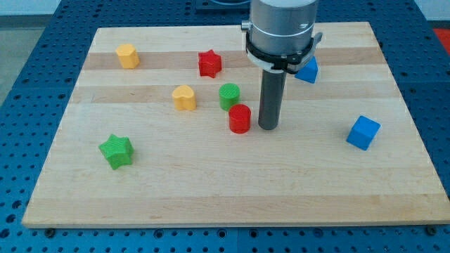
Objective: Place the blue cube vertically bottom of the blue triangle
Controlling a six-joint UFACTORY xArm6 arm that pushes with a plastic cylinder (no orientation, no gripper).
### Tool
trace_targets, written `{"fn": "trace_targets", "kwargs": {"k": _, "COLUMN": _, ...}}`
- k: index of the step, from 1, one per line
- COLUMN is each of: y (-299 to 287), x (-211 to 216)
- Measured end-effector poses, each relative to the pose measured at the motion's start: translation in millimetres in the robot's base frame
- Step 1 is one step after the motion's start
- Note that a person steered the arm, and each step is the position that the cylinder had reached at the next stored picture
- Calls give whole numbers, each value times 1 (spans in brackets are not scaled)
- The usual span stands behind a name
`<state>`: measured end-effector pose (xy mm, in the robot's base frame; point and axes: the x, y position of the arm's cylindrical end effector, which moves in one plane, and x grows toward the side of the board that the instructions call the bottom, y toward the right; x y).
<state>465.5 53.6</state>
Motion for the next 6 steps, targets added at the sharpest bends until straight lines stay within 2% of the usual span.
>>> {"fn": "trace_targets", "kwargs": {"k": 1, "y": 38, "x": 38}}
{"fn": "trace_targets", "kwargs": {"k": 2, "y": 113, "x": 68}}
{"fn": "trace_targets", "kwargs": {"k": 3, "y": 185, "x": 72}}
{"fn": "trace_targets", "kwargs": {"k": 4, "y": 199, "x": 49}}
{"fn": "trace_targets", "kwargs": {"k": 6, "y": 89, "x": 16}}
